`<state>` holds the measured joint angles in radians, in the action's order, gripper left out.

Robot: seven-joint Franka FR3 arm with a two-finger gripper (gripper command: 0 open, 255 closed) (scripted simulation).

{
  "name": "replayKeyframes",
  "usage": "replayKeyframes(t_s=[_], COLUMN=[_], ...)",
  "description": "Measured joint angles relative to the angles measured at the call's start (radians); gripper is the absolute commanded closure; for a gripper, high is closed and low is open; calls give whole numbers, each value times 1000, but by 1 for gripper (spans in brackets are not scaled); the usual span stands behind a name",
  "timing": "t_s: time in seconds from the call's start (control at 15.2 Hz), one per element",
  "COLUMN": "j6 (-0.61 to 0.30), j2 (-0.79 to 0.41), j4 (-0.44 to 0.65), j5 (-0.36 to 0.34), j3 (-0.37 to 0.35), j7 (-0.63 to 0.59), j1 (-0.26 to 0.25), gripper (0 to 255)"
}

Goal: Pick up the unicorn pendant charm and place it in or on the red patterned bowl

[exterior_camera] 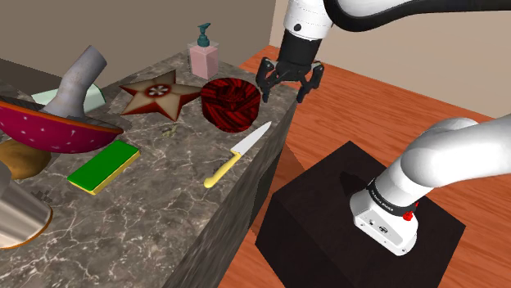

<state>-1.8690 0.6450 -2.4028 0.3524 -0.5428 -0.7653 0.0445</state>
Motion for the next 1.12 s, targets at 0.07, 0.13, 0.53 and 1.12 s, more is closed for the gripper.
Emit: replayKeyframes(t_s=[0.07, 0.13, 0.53, 1.12], j6=[-15, -32, -151, -261], j2=[-29, -57, -281, -824], j4=[18, 34, 164, 454], j5=[7, 13, -12, -443], j3=[-28, -57, -267, -480], j7=[-46, -94, -413, -1064], j1=[13, 25, 129, 186], gripper=[0, 0, 0, 0])
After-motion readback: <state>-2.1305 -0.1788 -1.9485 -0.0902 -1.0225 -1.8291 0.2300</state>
